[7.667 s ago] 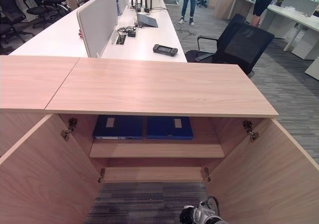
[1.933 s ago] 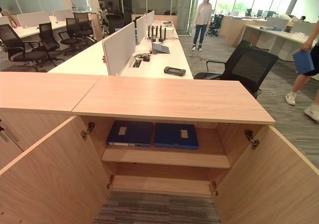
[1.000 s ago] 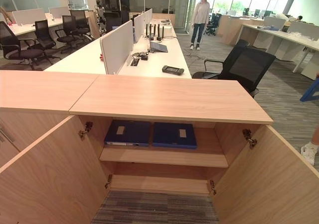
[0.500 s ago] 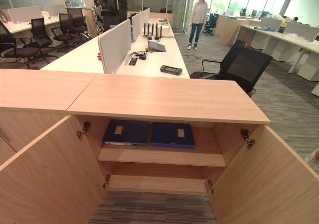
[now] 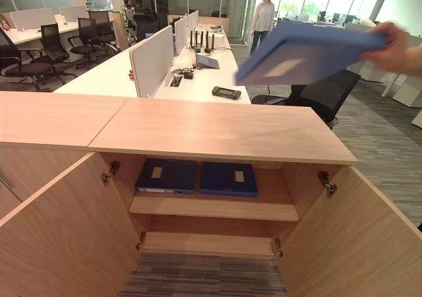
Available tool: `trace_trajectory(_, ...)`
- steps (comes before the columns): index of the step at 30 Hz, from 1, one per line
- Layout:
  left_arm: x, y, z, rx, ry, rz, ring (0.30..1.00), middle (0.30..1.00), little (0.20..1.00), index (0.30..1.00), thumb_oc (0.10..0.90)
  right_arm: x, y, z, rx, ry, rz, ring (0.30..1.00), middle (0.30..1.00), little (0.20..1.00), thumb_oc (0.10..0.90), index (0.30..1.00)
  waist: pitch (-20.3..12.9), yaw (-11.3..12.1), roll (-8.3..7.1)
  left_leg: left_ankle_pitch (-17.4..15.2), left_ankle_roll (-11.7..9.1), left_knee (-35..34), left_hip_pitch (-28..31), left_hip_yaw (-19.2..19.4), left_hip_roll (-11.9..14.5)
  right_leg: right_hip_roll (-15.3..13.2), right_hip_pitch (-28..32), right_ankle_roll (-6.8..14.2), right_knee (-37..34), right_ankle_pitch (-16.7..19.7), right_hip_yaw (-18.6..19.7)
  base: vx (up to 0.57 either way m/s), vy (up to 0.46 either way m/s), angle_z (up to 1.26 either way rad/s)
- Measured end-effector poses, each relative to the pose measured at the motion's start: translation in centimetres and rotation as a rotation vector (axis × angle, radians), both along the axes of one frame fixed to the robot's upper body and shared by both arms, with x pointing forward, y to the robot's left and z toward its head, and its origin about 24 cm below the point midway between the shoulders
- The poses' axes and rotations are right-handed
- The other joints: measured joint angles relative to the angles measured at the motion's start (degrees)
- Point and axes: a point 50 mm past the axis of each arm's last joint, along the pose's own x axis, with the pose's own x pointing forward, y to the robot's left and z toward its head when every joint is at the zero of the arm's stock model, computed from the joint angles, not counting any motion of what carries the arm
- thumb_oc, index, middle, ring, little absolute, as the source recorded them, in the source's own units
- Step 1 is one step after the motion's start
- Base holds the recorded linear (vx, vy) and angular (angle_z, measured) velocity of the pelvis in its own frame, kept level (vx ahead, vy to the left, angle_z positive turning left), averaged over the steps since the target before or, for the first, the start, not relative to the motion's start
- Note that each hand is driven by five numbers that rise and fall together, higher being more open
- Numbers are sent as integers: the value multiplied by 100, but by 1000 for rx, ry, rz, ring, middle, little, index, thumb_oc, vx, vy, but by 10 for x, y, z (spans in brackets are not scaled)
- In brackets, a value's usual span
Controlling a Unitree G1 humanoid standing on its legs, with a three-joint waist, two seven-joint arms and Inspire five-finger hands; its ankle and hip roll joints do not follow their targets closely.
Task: Put the empty folder in the office cabinet
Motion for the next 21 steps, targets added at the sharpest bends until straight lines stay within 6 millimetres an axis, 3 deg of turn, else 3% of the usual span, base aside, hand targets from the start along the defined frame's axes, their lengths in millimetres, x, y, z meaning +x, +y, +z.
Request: trace_trajectory(21,0,0,0,1,0,0,900,900,900,900,800,0,0,0,1,-1,1,900,900,900,800,900,9,0,-13,-19,-20,0,-2,9,0,-1,-8,-1,0,-3,9,0,0,0)
